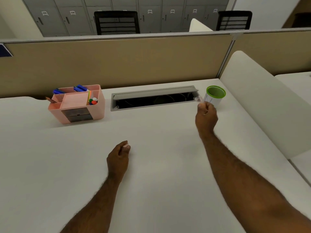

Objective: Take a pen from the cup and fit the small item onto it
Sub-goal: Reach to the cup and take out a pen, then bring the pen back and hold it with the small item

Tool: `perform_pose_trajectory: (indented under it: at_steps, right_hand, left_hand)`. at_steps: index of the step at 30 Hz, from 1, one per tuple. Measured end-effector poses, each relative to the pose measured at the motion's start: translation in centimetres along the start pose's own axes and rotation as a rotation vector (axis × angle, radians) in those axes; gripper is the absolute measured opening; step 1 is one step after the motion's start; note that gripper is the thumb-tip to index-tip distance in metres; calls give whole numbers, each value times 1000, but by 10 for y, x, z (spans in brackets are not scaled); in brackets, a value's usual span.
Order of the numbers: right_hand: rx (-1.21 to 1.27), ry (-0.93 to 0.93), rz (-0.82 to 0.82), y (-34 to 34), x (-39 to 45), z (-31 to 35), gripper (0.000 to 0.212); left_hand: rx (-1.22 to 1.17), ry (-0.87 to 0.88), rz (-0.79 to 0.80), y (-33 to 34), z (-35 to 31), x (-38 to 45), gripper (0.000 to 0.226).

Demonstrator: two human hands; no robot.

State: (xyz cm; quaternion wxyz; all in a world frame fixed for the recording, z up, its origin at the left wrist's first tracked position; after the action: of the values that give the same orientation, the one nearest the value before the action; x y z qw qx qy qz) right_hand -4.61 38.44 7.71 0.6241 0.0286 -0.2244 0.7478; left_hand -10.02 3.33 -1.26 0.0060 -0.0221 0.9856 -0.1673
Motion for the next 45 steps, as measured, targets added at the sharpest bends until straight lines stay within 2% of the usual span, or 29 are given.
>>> perform_pose_trajectory:
  at_steps: [4,8,11,15,20,27,30,33,35,38,41,43,45]
  right_hand:
    - [-47,-18,-131,-8,59,5,30]
    - [-184,-21,-165,-13,110,-1,30]
    - [-329,-72,-68,-9,136,-1,32]
    - [-401,-153,29,-2,151,5,34]
    - [-601,-177,238,9,162,3,33]
    - [-590,-197,210,17,181,15,33]
    - [-437,-119,109,12,174,16,31]
    - [-165,40,-12,9,151,20,29]
    - [30,143,-27,13,126,25,28]
    - [387,288,90,18,78,37,23]
    - [810,601,304,23,20,47,18]
    - [935,758,435,24,-20,54,11]
    - [945,817,550,22,-56,58,20]
  left_hand:
    - [77,41,-10,1,-1,6,30]
    - [137,58,-18,3,1,6,28]
    - [149,73,-21,3,2,6,27]
    - [147,56,-23,3,5,6,26]
    - [141,54,-41,4,6,6,24]
    - [137,33,-43,4,6,10,23]
    - [113,15,-33,-1,7,7,25]
    - [72,-20,-23,1,5,7,27]
    - [40,-62,-17,5,4,10,28]
    - [-44,-126,-18,5,-2,10,31]
    - [-119,-166,-24,5,-10,11,32]
    - [-222,-218,2,6,-18,11,34]
    - [-286,-243,34,7,-29,9,36]
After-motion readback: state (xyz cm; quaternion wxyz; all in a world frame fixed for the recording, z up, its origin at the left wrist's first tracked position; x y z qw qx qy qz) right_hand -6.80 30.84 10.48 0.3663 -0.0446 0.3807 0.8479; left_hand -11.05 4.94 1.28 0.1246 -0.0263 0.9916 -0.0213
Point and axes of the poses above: each hand's wrist, its own x-axis towards the middle knuckle, its own y-axis out of the palm, z = x × y, the point moved 4 cm from there along x, towards the middle knuckle, and after that the axes turned 7 degrees about -z, right-handed, at the moved point
